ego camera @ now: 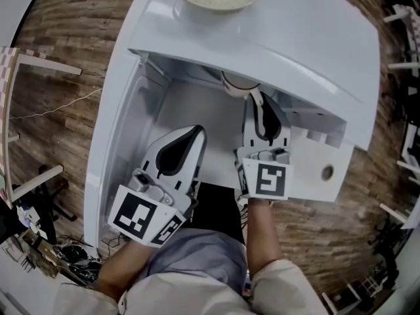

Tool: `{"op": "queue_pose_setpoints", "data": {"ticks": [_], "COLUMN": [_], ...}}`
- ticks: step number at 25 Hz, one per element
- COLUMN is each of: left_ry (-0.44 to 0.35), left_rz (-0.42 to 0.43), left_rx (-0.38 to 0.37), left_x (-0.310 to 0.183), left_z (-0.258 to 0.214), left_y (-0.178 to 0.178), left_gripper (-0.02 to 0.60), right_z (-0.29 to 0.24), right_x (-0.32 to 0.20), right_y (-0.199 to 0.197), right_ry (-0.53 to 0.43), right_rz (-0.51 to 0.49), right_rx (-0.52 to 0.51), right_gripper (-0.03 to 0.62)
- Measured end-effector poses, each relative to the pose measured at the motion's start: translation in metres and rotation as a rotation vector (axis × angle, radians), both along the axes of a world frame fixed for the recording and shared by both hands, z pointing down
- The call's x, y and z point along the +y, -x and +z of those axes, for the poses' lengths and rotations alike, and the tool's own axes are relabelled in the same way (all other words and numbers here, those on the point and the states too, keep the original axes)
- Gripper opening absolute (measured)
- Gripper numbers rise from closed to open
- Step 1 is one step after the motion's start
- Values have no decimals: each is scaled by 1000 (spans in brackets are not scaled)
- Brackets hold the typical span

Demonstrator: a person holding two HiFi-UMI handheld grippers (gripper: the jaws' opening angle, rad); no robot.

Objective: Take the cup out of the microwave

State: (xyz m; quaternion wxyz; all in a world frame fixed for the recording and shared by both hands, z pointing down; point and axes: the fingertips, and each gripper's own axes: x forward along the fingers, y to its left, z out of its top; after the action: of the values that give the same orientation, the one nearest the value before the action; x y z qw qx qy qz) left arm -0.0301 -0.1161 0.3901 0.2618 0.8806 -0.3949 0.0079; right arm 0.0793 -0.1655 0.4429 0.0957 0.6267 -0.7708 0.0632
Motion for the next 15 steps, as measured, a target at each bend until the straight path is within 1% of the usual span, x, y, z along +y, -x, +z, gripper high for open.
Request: {"op": "queue_pose_setpoints", "data": {"ticks": [8, 12, 15], "left_ry": [3, 6, 1], "left_rz": [75, 75, 74], "left_rx": [16, 21, 22], "left_x": [23, 27, 27], "left_z": [-4, -7, -10], "left_y": [-16, -12, -7], "left_gripper": [14, 15, 14], "right_z": [-1, -4, -5], "right_x": [19, 28, 35], "right_y": [2, 10, 11], "right_ry": [39, 17, 43], "right_rz": [11, -18, -9], "right_rx": [-4, -23, -19], "right_gripper": [72, 72, 72]}}
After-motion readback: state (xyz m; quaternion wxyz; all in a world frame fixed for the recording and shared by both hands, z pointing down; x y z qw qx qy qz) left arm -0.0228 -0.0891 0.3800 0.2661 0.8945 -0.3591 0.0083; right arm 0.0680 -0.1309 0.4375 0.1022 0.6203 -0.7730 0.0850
